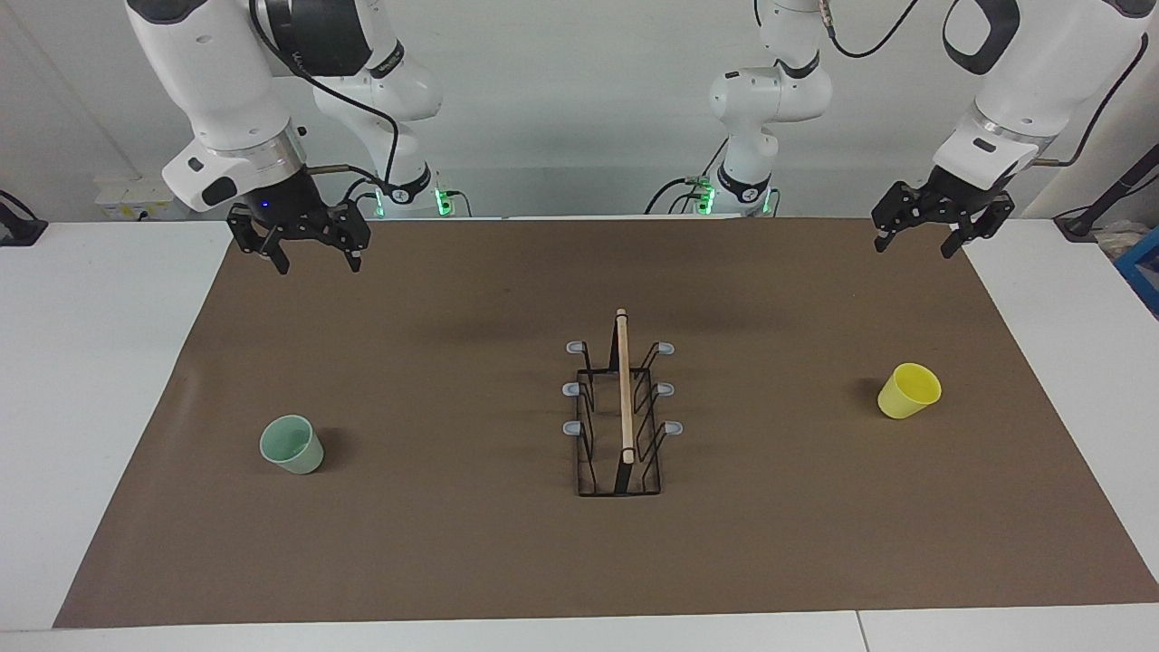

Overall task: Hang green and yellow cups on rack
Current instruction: 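Move the right gripper toward the pale green cup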

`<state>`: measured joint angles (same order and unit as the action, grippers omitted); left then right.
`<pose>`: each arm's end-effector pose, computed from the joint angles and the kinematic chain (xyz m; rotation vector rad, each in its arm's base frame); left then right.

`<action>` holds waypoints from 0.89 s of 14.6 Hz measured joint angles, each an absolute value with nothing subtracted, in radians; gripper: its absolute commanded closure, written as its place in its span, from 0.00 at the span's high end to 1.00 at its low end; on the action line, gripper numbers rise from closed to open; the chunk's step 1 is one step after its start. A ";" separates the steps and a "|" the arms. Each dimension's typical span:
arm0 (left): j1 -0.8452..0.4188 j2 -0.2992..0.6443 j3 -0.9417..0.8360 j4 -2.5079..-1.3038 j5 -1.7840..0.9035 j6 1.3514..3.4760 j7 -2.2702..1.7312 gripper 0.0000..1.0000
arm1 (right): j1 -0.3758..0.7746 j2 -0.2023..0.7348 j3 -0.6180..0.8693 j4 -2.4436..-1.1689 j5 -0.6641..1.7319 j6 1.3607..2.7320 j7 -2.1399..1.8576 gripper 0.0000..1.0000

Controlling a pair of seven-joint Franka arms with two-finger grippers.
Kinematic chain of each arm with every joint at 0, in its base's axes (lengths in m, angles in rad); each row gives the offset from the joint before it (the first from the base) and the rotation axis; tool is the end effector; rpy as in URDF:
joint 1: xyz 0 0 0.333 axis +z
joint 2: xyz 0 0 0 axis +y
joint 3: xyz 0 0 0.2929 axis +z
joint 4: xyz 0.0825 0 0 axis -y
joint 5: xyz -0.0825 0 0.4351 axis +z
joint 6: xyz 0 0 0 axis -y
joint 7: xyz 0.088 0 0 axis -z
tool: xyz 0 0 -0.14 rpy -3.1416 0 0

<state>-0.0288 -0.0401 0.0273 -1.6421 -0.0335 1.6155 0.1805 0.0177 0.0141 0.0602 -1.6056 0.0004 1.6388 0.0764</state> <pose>0.5980 -0.0052 0.5591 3.0956 -0.2805 0.0257 0.6140 0.0478 0.5476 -3.1387 -0.0023 -0.0298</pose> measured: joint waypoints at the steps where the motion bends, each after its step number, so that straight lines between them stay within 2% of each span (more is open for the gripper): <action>1: -0.029 -0.040 0.027 -1.642 -0.034 1.615 0.180 1.00 | 0.018 0.014 0.060 -1.606 0.000 1.639 0.076 1.00; 10: -0.022 -0.048 0.029 -1.642 -0.035 1.614 0.176 1.00 | 0.040 0.015 0.068 -1.606 -0.103 1.639 0.029 1.00; 13: 0.006 -0.051 0.037 -1.642 -0.067 1.609 0.175 1.00 | 0.046 0.015 0.069 -1.609 -0.210 1.636 -0.189 1.00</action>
